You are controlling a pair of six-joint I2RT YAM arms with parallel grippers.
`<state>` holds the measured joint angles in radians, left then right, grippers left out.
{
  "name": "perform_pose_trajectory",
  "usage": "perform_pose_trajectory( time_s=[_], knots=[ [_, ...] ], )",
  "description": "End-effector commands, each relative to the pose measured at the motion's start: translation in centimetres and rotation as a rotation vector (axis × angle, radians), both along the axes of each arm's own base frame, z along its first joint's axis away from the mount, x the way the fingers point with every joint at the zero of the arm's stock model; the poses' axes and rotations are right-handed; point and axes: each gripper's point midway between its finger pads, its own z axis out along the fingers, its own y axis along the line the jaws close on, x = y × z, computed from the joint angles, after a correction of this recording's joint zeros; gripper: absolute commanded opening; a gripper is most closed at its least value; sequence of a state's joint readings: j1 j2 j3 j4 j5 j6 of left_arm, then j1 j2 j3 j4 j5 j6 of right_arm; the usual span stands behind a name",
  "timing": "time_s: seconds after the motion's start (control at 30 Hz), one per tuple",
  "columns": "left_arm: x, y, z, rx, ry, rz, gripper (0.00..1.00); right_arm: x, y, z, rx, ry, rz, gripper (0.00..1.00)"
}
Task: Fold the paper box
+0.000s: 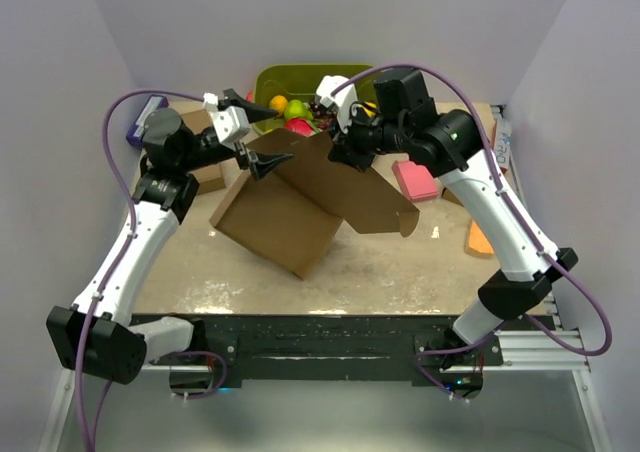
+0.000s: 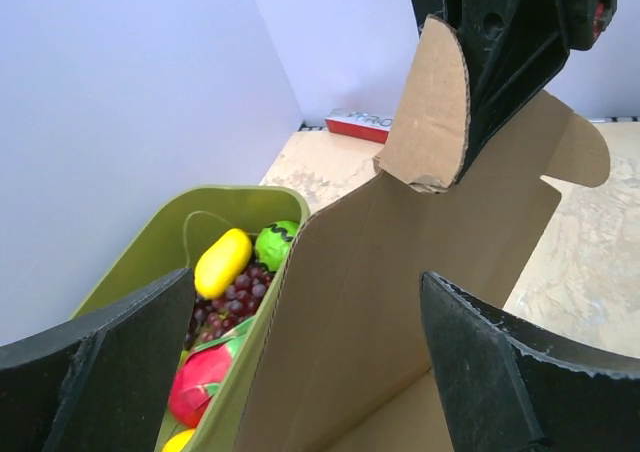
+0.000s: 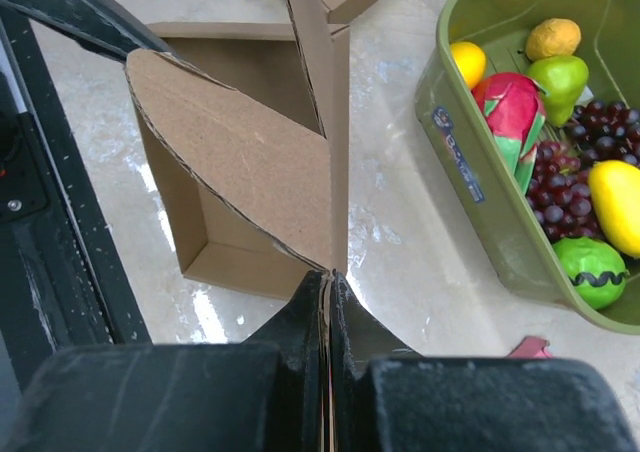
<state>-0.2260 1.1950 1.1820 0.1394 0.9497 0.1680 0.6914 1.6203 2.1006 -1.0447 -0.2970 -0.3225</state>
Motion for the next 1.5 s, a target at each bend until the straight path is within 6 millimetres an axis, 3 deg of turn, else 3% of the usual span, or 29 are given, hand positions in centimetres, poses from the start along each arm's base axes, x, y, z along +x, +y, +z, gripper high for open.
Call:
perform_pose_trajectory(
  time_s=[0.0, 0.27, 0.33, 0.53, 0.6, 0.63, 0.7, 0.73, 0.83, 0.9, 0.93, 1.0, 1.03, 1.07, 1.13, 1.2, 1.23, 1.3, 1.33, 1.4, 1.43, 1.47],
  knots=[
    [-0.2, -1.1, -0.3, 0.003, -0.006, -0.085, 0.88, -0.6, -0.2, 0.0, -0.029, -0.038, 0.082, 0.0],
    [-0.7, -1.9, -2.2, 0.017, 0.083, -0.174, 0.41, 0.3, -0.1, -1.6, -0.055, -0.012, 0.106, 0.0],
    [-0.7, -1.9, -2.5, 0.019, 0.101, -0.178, 0.34, 0.5, -0.1, -2.0, -0.063, -0.003, 0.108, 0.0],
    [-0.5, -2.0, -3.6, 0.026, 0.129, -0.181, 0.0, 0.9, -0.4, -2.0, -0.063, -0.005, 0.101, 0.0],
    [-0.2, -1.9, -3.9, 0.026, 0.135, -0.163, 0.0, 1.0, -0.4, -1.8, -0.056, -0.013, 0.092, 0.02],
    [-0.1, -1.9, -4.0, 0.026, 0.134, -0.158, 0.0, 1.2, -0.5, -1.6, -0.052, -0.016, 0.076, 0.2],
    [0.3, -1.6, -4.8, 0.018, 0.15, -0.121, 0.0, 1.5, -0.7, -0.9, -0.032, -0.041, 0.047, 0.41],
    [0.4, -1.4, -5.0, 0.008, 0.134, -0.097, 0.0, 1.5, -0.8, -0.7, -0.018, -0.038, 0.025, 0.64],
    [1.9, 0.0, -5.8, -0.043, 0.123, 0.071, 0.0, 3.1, -2.1, 1.1, 0.049, -0.091, -0.154, 0.88],
    [3.0, 1.3, -5.3, -0.104, 0.1, 0.191, 0.0, 4.2, -3.7, 3.5, 0.116, -0.183, -0.284, 0.9],
    [3.1, 1.6, -6.5, -0.113, 0.123, 0.219, 0.0, 4.4, -4.0, 2.8, 0.136, -0.172, -0.332, 0.92],
    [3.6, 2.2, -7.0, -0.162, 0.161, 0.275, 0.0, 4.6, -5.6, 6.5, 0.254, -0.281, -0.429, 0.95],
    [3.5, 2.5, -7.4, -0.184, 0.162, 0.29, 0.0, 4.6, -6.0, 6.2, 0.28, -0.275, -0.462, 0.99],
    [3.8, 2.9, -7.6, -0.208, 0.167, 0.321, 0.0, 4.7, -6.4, 7.3, 0.327, -0.3, -0.486, 0.99],
    [3.5, 3.2, -8.5, -0.255, 0.179, 0.337, 0.0, 5.2, -7.5, 7.7, 0.366, -0.282, -0.551, 0.99],
    [3.3, 3.6, -8.0, -0.322, 0.162, 0.349, 0.0, 6.2, -8.4, 6.5, 0.355, -0.236, -0.598, 0.99],
    [3.2, 3.7, -9.1, -0.33, 0.182, 0.356, 0.0, 7.9, -10.0, 5.2, 0.359, -0.194, -0.694, 0.99],
    [3.2, 4.0, -9.2, -0.368, 0.182, 0.361, 0.0, 9.6, -12.4, 3.6, 0.375, -0.142, -0.794, 0.99],
    [3.1, 4.1, -9.9, -0.367, 0.192, 0.365, 0.0, 10.7, -15.2, 1.8, 0.414, -0.072, -0.871, 0.99],
    [3.0, 4.1, -10.0, -0.384, 0.189, 0.359, 0.0, 11.8, -18.4, 1.0, 0.49, -0.045, -0.946, 0.99],
    [2.8, 4.2, -10.3, -0.39, 0.194, 0.36, 0.0, 12.2, -21.3, -0.6, 0.527, 0.004, -1.012, 0.99],
    [2.7, 4.4, -10.2, -0.403, 0.191, 0.358, 0.0, 12.4, -22.6, -1.3, 0.541, 0.018, -1.046, 0.99]
  ],
)
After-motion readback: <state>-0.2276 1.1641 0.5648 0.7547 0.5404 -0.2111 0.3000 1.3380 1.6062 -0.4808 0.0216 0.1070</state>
